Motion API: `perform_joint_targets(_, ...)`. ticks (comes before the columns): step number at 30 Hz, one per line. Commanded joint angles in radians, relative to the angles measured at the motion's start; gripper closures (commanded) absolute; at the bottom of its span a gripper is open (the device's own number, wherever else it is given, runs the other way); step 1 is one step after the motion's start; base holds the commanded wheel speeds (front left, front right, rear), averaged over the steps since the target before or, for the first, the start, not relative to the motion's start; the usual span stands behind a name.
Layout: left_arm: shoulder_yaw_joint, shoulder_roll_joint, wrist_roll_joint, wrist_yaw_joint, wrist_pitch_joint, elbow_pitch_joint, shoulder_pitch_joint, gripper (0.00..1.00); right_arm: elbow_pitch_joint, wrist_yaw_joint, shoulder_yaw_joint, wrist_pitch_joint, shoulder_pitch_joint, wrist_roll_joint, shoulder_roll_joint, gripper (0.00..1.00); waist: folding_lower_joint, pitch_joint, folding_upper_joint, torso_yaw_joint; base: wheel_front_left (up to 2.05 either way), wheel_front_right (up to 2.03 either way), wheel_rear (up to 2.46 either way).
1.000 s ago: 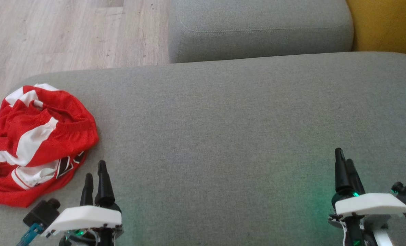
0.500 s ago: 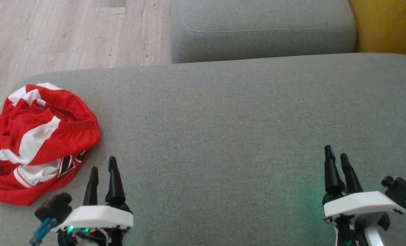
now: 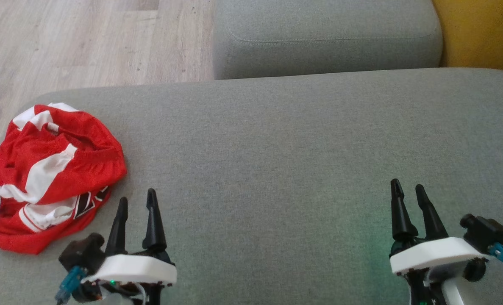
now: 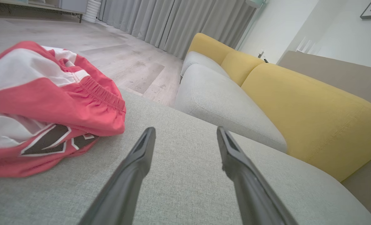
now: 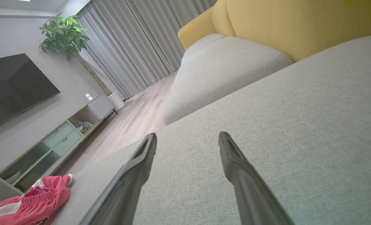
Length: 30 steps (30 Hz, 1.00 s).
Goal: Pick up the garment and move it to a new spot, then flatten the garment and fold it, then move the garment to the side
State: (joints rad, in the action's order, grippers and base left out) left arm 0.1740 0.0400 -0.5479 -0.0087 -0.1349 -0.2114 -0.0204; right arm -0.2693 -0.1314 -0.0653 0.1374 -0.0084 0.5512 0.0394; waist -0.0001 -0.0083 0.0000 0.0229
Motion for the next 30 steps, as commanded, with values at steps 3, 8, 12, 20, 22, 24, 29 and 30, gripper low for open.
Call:
perform_joint_targets(3, -0.004, 0.008, 0.059, 0.007, -0.021, 0.04, -0.057, 0.0, 0.039, 0.001, -0.026, 0.02, -0.048, -0.059, 0.008, 0.0, 0.0001, -0.003, 0.0, 0.0, 0.0, 0.0, 0.0)
perform_joint_targets(8, 0.007, 0.008, 0.123, 0.011, -0.036, 0.04, -0.061, 0.0, 0.038, 0.001, -0.037, 0.034, -0.051, -0.12, 0.009, 0.0, 0.0001, -0.006, 0.0, -0.002, 0.0, 0.0, 0.0)
perform_joint_targets(12, 0.018, 0.008, 0.171, 0.015, -0.048, 0.039, -0.063, 0.0, 0.035, 0.001, -0.04, 0.046, -0.053, -0.169, 0.009, 0.0, 0.0001, -0.007, 0.0, -0.002, 0.0, 0.0, 0.0)
perform_joint_targets(20, 0.035, 0.009, 0.265, 0.027, -0.072, 0.037, -0.067, 0.0, 0.024, 0.001, -0.046, 0.07, -0.059, -0.276, 0.01, 0.0, 0.0001, -0.006, 0.0, -0.006, 0.0, 0.0, 0.0)
perform_joint_targets(22, 0.04, 0.009, 0.289, 0.03, -0.078, 0.037, -0.068, 0.0, 0.021, 0.001, -0.045, 0.076, -0.06, -0.301, 0.01, 0.0, 0.0001, -0.005, 0.0, -0.007, 0.0, 0.0, 0.0)
perform_joint_targets(24, 0.044, 0.009, 0.313, 0.033, -0.084, 0.037, -0.069, 0.0, 0.019, 0.001, -0.048, 0.082, -0.062, -0.325, 0.01, 0.0, 0.0001, -0.006, 0.0, -0.009, 0.0, 0.0, 0.0)
perform_joint_targets(29, 0.051, 0.01, 0.374, 0.038, -0.099, 0.03, -0.07, 0.0, 0.02, 0.001, -0.055, 0.096, -0.065, -0.384, 0.01, 0.0, 0.0001, -0.008, 0.0, -0.015, 0.0, 0.0, 0.0)
perform_joint_targets(30, 0.052, 0.01, 0.386, 0.039, -0.102, 0.027, -0.07, 0.0, 0.02, 0.001, -0.055, 0.099, -0.065, -0.396, 0.01, 0.0, 0.0001, -0.009, 0.0, -0.016, 0.0, 0.0, 0.0)
